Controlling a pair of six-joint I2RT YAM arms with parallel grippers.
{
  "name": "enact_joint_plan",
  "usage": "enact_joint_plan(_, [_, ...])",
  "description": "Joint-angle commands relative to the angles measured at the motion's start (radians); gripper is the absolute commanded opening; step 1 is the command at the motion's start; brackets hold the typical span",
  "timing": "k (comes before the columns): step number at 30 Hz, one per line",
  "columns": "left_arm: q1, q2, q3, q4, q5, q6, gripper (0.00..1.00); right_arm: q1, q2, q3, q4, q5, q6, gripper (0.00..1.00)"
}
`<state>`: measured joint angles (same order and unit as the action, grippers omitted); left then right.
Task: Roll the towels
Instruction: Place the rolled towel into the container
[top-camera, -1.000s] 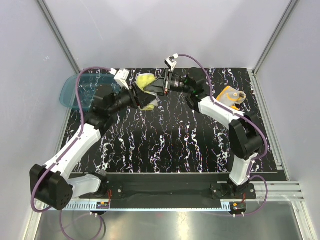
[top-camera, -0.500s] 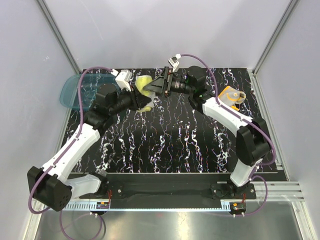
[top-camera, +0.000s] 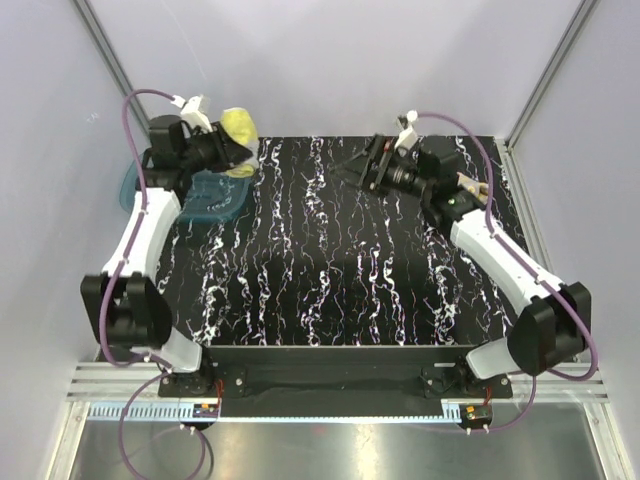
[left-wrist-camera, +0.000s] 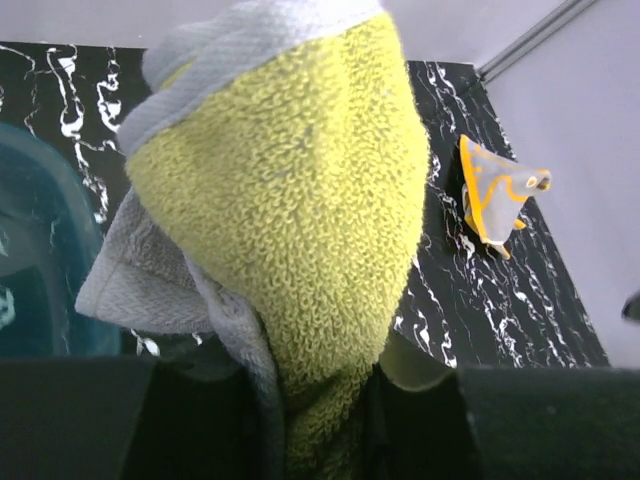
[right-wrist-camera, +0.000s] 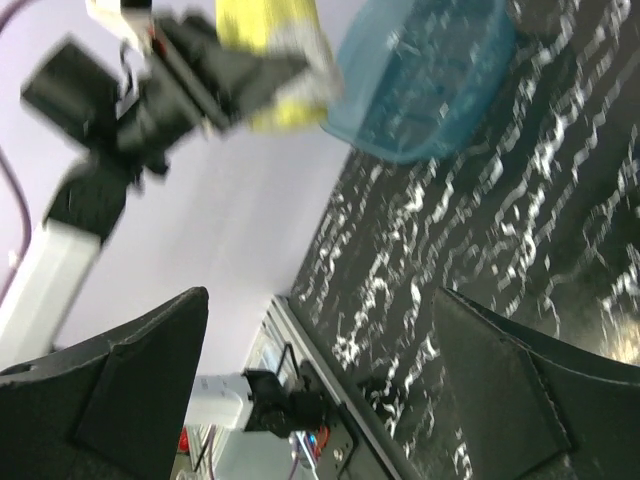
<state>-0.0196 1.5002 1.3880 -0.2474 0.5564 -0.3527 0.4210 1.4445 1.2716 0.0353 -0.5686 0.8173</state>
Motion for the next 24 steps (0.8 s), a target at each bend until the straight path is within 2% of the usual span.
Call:
enact_joint_plan(1, [0.153, 0.159, 0.077, 0.089, 0.268, -0.07, 0.03, 0.007, -0.029, -0.101, -0.005, -0.019, -0.012, 1.0])
enact_joint_plan(2, [0.174, 0.242, 0.097, 0.111, 0.351, -0.118, 0.04, 0.007, -0.044, -0.121, 0.0, -0.02, -0.012, 1.0])
enact_joint_plan(4, [0.204, 0.323, 0.208, 0.039, 0.378, -0.069, 0.04, 0.007, -0.061, -0.181, 0.012, -0.022, -0.009, 1.0])
enact_joint_plan(5, [0.208, 0.397, 0.256, -0.023, 0.35, 0.027, 0.03, 0.007, -0.076, -0.202, 0.021, -0.024, -0.004, 1.0])
enact_joint_plan(6, [0.213, 0.438, 0.307, -0.165, 0.332, 0.075, 0.03, 0.007, -0.082, -0.239, 0.04, -0.03, 0.0, 1.0])
enact_joint_plan(7, [0.213, 0.475, 0.383, -0.212, 0.306, 0.111, 0.03, 0.007, -0.087, -0.256, 0.047, -0.031, 0.006, 0.99])
enact_joint_plan(11, [0.228, 0.65, 0.514, -0.32, 0.248, 0.173, 0.05, 0.007, -0.104, -0.311, 0.081, -0.04, 0.019, 1.0])
enact_joint_plan(16, [0.227, 0.773, 0.681, -0.48, 0.142, 0.248, 0.08, 0.007, -0.116, -0.347, 0.077, -0.047, 0.002, 1.0])
enact_joint_plan(21, [0.205, 0.795, 0.651, -0.518, 0.059, 0.308, 0.14, 0.005, -0.101, -0.351, 0.092, -0.054, 0.0, 1.0])
enact_joint_plan(24, [0.188, 0.808, 0.606, -0.518, 0.065, 0.33, 0.17, 0.007, -0.082, -0.348, 0.101, -0.065, 0.002, 1.0])
